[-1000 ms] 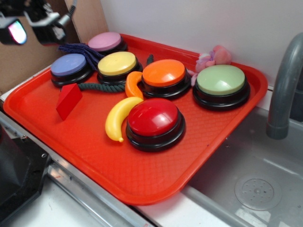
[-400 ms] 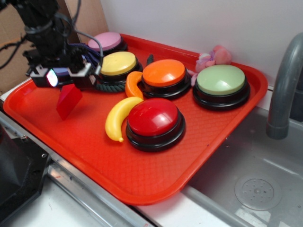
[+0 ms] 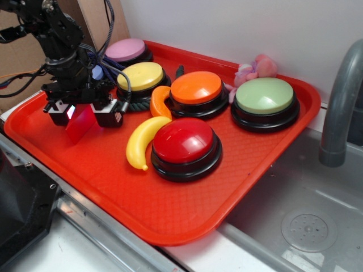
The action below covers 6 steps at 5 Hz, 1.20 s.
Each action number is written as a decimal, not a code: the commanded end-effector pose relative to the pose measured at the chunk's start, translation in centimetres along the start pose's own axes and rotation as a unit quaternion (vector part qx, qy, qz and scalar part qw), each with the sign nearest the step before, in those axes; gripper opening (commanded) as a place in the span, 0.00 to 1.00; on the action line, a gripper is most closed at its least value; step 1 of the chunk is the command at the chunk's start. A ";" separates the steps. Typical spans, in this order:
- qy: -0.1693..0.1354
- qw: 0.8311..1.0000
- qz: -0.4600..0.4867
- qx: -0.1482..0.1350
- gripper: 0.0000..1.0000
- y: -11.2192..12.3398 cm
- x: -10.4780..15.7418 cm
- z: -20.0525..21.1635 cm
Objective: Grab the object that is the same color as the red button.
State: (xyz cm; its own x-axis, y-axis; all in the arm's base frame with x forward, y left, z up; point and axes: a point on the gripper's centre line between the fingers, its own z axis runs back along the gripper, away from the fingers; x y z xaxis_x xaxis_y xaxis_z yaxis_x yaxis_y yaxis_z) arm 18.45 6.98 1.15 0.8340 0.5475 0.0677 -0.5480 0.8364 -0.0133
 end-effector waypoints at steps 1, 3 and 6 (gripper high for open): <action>-0.030 0.999 0.000 -0.012 0.00 0.1 -0.3 1.0; -0.033 0.994 -0.098 -0.019 0.00 -2.9 -0.3 6.6; -0.010 0.977 -0.198 -0.079 0.00 -5.5 -2.8 16.2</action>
State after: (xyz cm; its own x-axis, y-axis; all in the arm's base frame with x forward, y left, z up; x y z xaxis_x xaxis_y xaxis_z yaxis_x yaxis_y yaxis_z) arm 17.81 -0.08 15.71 0.9789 0.1950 0.0607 -0.1860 0.9740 -0.1296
